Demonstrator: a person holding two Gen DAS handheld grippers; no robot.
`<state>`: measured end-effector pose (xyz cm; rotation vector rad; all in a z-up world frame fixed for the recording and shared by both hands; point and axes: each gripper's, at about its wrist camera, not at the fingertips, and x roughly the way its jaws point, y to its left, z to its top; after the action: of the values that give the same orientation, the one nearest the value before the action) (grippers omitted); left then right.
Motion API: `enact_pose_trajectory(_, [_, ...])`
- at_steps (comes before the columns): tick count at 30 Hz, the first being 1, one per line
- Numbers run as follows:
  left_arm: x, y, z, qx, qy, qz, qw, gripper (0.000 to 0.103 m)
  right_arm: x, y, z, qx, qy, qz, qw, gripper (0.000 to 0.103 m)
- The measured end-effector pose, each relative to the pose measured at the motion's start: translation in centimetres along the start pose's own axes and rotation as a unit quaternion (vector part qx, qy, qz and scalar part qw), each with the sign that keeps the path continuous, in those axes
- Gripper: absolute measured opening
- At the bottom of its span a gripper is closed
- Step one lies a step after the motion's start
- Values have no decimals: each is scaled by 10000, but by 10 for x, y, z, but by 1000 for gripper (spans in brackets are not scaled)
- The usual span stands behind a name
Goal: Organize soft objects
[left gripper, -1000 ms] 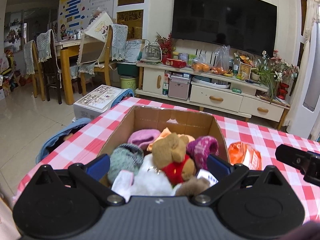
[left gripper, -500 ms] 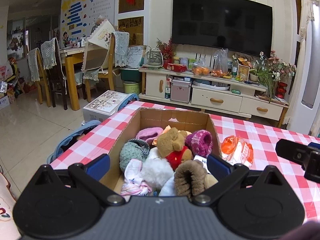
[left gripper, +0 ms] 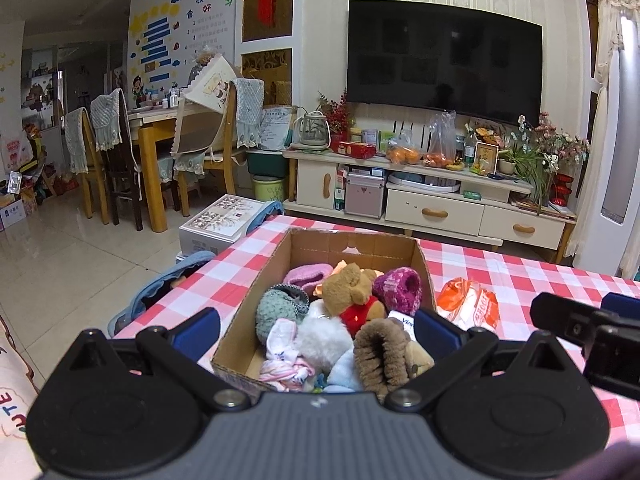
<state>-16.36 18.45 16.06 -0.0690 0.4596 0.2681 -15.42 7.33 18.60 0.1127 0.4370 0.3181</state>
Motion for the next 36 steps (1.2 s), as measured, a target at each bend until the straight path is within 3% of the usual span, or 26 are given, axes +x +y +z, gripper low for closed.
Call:
enact_pose_trajectory(19, [-17, 10, -4, -32, -122, 4, 9999, 102, 2, 0, -6, -146, -7, 66, 9999, 103])
enact_pose_trajectory(36, [-1, 5, -11, 42, -34, 28, 10000, 102, 11, -10, -13, -9, 213, 145, 9997, 103])
